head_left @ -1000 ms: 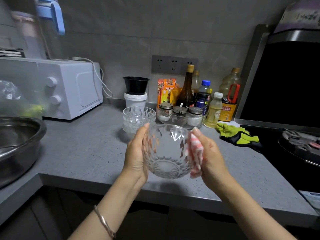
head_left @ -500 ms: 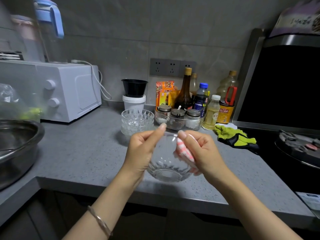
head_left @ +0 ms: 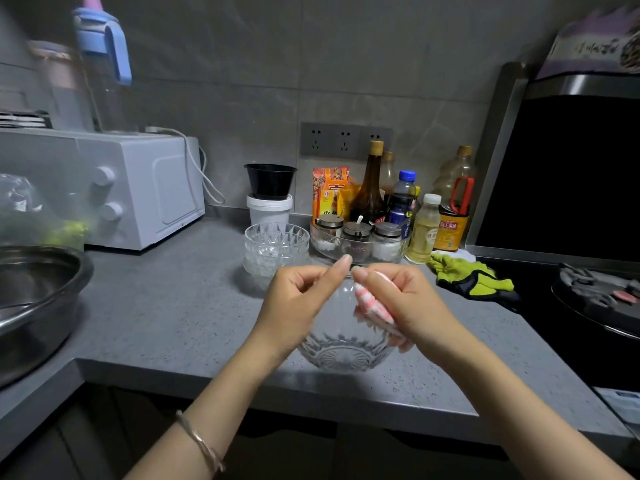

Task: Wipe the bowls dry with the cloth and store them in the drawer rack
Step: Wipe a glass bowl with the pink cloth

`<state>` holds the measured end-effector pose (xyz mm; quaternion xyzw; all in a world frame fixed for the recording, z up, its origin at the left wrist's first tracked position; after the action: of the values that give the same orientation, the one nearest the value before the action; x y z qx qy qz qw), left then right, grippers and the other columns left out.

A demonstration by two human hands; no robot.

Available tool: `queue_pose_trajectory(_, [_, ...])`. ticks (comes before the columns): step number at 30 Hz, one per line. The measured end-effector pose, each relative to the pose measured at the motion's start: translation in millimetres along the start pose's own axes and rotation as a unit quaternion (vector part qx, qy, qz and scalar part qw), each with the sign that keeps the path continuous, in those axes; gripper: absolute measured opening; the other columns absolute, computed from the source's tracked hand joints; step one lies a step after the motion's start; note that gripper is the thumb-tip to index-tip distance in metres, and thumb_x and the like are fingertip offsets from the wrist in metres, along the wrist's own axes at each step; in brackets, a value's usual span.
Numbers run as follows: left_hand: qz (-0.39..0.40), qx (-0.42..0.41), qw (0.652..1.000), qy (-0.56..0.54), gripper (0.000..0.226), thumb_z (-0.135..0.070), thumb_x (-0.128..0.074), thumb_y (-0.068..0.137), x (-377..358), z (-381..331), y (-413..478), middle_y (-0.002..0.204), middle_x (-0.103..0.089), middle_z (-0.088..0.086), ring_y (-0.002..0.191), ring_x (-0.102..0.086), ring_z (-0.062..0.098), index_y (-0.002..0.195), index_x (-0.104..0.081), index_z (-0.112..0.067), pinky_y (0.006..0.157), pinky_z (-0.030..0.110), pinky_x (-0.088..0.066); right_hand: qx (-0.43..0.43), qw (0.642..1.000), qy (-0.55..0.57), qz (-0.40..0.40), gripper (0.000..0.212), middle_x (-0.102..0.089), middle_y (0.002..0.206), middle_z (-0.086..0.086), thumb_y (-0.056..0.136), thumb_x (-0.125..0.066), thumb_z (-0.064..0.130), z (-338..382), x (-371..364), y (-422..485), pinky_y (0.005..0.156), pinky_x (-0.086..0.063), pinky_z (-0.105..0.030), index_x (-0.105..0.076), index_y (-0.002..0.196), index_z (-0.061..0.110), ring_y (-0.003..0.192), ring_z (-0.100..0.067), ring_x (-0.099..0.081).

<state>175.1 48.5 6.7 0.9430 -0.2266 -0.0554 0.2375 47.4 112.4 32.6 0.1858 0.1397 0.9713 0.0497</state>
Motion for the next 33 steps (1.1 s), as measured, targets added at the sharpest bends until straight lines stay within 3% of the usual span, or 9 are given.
queue_pose_trajectory(4, [-0.059, 0.055, 0.992, -0.093, 0.074, -0.053, -0.071, 0.073, 2.7, 3.1, -3.6, 0.068, -0.055, 0.031, 0.066, -0.053, 0.032, 0.076, -0.053, 0.019, 0.067, 0.040, -0.044, -0.003, 0.999, 0.044, -0.014, 0.043, -0.062, 0.055, -0.004, 0.081, -0.055, 0.051, -6.7, -1.9, -2.0, 0.033, -0.030, -0.013, -0.061, 0.069, 0.011, 0.032, -0.013, -0.042])
queue_pose_trajectory(8, [-0.124, 0.140, 0.958, -0.216, 0.038, -0.049, -0.056, 0.080, 4.5, 16.9, -5.4, 0.080, -0.074, 0.003, 0.075, -0.071, 0.018, 0.076, -0.076, -0.017, 0.064, 0.031, -0.055, -0.082, 0.977, 0.188, -0.055, 0.044, -0.061, 0.058, -0.001, 0.068, -0.056, 0.066, -30.0, -4.6, -1.9, 0.049, -0.041, -0.024, -0.069, 0.066, 0.024, 0.050, -0.021, -0.051])
queue_pose_trajectory(13, [-0.091, 0.119, 0.981, -0.127, 0.050, -0.052, -0.049, 0.078, 10.0, 18.6, -2.9, 0.093, -0.075, 0.008, 0.090, -0.071, 0.017, 0.095, -0.072, -0.011, 0.087, 0.034, -0.054, -0.039, 0.982, 0.171, -0.065, 0.057, -0.063, 0.065, -0.010, 0.052, -0.069, 0.076, -26.9, 1.1, 4.2, 0.066, -0.040, -0.038, -0.068, 0.067, 0.021, 0.063, -0.031, -0.054])
queue_pose_trajectory(15, [-0.054, 0.092, 0.992, -0.070, 0.060, -0.051, -0.048, 0.081, 9.8, 11.2, -0.8, 0.087, -0.072, 0.017, 0.079, -0.071, 0.018, 0.092, -0.069, 0.004, 0.077, 0.025, -0.055, -0.025, 0.991, 0.120, -0.049, 0.051, -0.065, 0.060, -0.004, 0.063, -0.068, 0.070, -18.7, 5.2, 6.2, 0.062, -0.041, -0.038, -0.068, 0.067, 0.019, 0.060, -0.030, -0.054])
queue_pose_trajectory(19, [-0.015, 0.022, 0.999, -0.022, 0.073, -0.058, -0.063, 0.078, 2.8, 1.6, 0.3, 0.066, -0.048, 0.035, 0.061, -0.049, 0.026, 0.071, -0.049, 0.014, 0.065, 0.035, -0.040, -0.005, 0.999, 0.037, -0.004, 0.032, -0.063, 0.053, 0.002, 0.072, -0.051, 0.056, -5.9, 2.5, 4.9, 0.039, -0.033, -0.019, -0.062, 0.057, 0.030, 0.038, -0.019, -0.045])
queue_pose_trajectory(23, [-0.063, 0.055, 0.991, -0.104, 0.063, -0.046, -0.073, 0.073, -2.6, 5.3, -5.3, 0.075, -0.061, 0.033, 0.067, -0.060, 0.033, 0.078, -0.057, 0.014, 0.065, 0.037, -0.050, 0.013, 0.998, 0.061, -0.027, 0.039, -0.064, 0.055, 0.001, 0.082, -0.057, 0.057, -6.5, 3.1, 4.3, 0.042, -0.033, -0.019, -0.064, 0.056, 0.028, 0.042, -0.020, -0.046])
queue_pose_trajectory(27, [-0.121, 0.108, 0.964, -0.208, 0.036, -0.047, -0.054, 0.081, -3.2, 15.4, -7.3, 0.074, -0.072, 0.002, 0.068, -0.069, 0.016, 0.078, -0.071, -0.015, 0.060, 0.030, -0.055, -0.014, 0.981, 0.181, -0.068, 0.046, -0.066, 0.075, -0.024, 0.064, -0.062, 0.073, -24.0, -4.2, 1.5, 0.061, -0.052, -0.052, -0.072, 0.064, 0.028, 0.063, -0.052, -0.058])
queue_pose_trajectory(30, [-0.109, 0.132, 0.956, -0.239, 0.040, -0.051, -0.043, 0.088, -3.0, 20.4, -6.4, 0.079, -0.074, -0.003, 0.072, -0.071, 0.010, 0.090, -0.070, -0.021, 0.068, 0.032, -0.052, -0.057, 0.962, 0.255, -0.077, 0.048, -0.063, 0.067, -0.012, 0.047, -0.066, 0.076, -35.8, -9.3, -2.2, 0.043, -0.049, -0.027, -0.072, 0.057, 0.030, 0.054, -0.031, -0.055])
queue_pose_trajectory(33, [-0.075, 0.115, 0.978, -0.159, 0.050, -0.054, -0.046, 0.083, 3.2, 19.7, -1.9, 0.096, -0.074, 0.006, 0.092, -0.070, 0.018, 0.101, -0.070, -0.014, 0.075, 0.032, -0.056, -0.050, 0.971, 0.216, -0.086, 0.045, -0.058, 0.063, -0.007, 0.059, -0.063, 0.069, -30.8, 3.4, 1.7, 0.046, -0.040, -0.024, -0.071, 0.059, 0.025, 0.052, -0.023, -0.050])
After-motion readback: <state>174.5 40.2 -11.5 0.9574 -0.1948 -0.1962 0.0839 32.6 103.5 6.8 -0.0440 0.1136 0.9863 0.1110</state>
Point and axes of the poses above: each hand's wrist, its own y-axis towards the middle knuckle, its own x-axis out of the back of the hand, z = x × y, the point moved 3 cm from there along y, towards the middle knuckle
